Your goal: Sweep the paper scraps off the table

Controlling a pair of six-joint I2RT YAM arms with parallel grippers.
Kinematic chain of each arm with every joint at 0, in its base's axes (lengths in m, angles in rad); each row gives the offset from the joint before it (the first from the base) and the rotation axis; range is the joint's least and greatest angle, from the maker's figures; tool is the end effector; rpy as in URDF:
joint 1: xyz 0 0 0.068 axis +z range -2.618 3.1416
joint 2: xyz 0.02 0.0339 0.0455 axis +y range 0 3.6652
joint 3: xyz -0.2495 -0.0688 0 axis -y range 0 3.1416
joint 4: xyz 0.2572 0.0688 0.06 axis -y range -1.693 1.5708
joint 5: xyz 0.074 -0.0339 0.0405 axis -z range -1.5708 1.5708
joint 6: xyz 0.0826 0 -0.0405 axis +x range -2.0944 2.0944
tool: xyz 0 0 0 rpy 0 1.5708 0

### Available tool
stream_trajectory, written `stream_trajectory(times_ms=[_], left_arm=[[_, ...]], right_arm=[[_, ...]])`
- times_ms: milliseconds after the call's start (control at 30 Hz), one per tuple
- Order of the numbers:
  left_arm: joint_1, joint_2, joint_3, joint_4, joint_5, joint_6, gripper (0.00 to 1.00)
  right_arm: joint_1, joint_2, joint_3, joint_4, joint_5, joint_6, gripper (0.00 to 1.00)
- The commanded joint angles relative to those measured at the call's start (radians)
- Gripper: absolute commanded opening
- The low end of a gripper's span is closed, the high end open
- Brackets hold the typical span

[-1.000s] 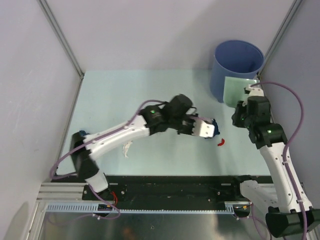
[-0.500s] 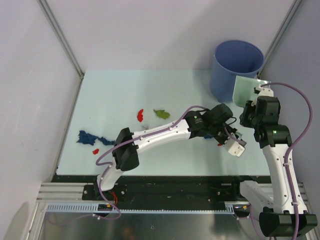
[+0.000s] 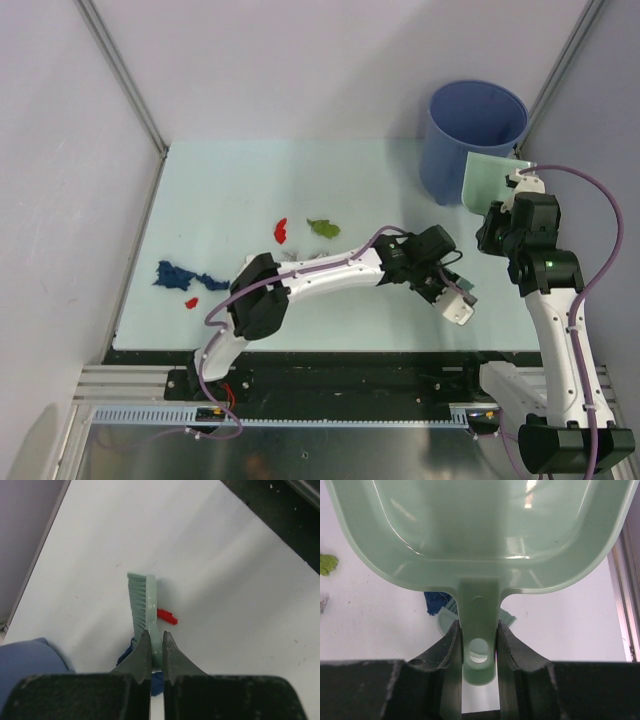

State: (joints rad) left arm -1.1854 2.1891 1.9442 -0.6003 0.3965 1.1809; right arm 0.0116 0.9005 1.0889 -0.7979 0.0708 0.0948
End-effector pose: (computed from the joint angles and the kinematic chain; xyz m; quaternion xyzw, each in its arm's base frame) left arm 0.1691 -0.5016 0.2003 0.8750 0.2818 -0.1849 0.3475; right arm 0.2347 -0.0031 0.3266 0.0532 0.8847 -0.0068 0.4631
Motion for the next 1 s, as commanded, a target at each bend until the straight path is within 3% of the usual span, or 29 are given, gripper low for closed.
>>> stream_trajectory(times_ms=[0,267,433,633,733,767,867,967], left_arm=[[0.081,-0.11,-0.123,-0.027,0.013,-0.061,0.0],[0.178,-0.336,-0.417,-0.125,0.013,-0.11,0.0],[0.216,-0.402,-0.444,-0.139,0.027,-0.181,0.0],[0.237,-0.359,-0.168,-0.133,0.059,-0.418,0.0],[0.234,-0.268,0.118,-0.115,0.154,-0.669,0.0],[0.231,-0.237,0.172,-0.112,0.166,-0.804,0.0],[0.216,-0.138,0.298,-0.102,0.209,-0.961,0.0],[0.182,-0.095,0.297,-0.098,0.231,-0.952,0.0]], right_arm=[[0.002,-0.023,0.037,0.006,-0.023,-0.009,0.0],[0.008,-0.015,0.037,0.006,-0.031,-0.009,0.0],[0.01,-0.005,0.037,0.006,-0.051,-0.001,0.0],[0.01,-0.005,0.037,-0.003,-0.051,0.0,0.0],[0.011,-0.003,0.037,0.0,-0.045,0.0,0.0],[0.011,-0.005,0.037,0.002,-0.04,-0.001,0.0],[0.011,-0.011,0.037,-0.003,-0.025,-0.003,0.0],[0.008,-0.021,0.039,0.0,-0.006,-0.006,0.0]])
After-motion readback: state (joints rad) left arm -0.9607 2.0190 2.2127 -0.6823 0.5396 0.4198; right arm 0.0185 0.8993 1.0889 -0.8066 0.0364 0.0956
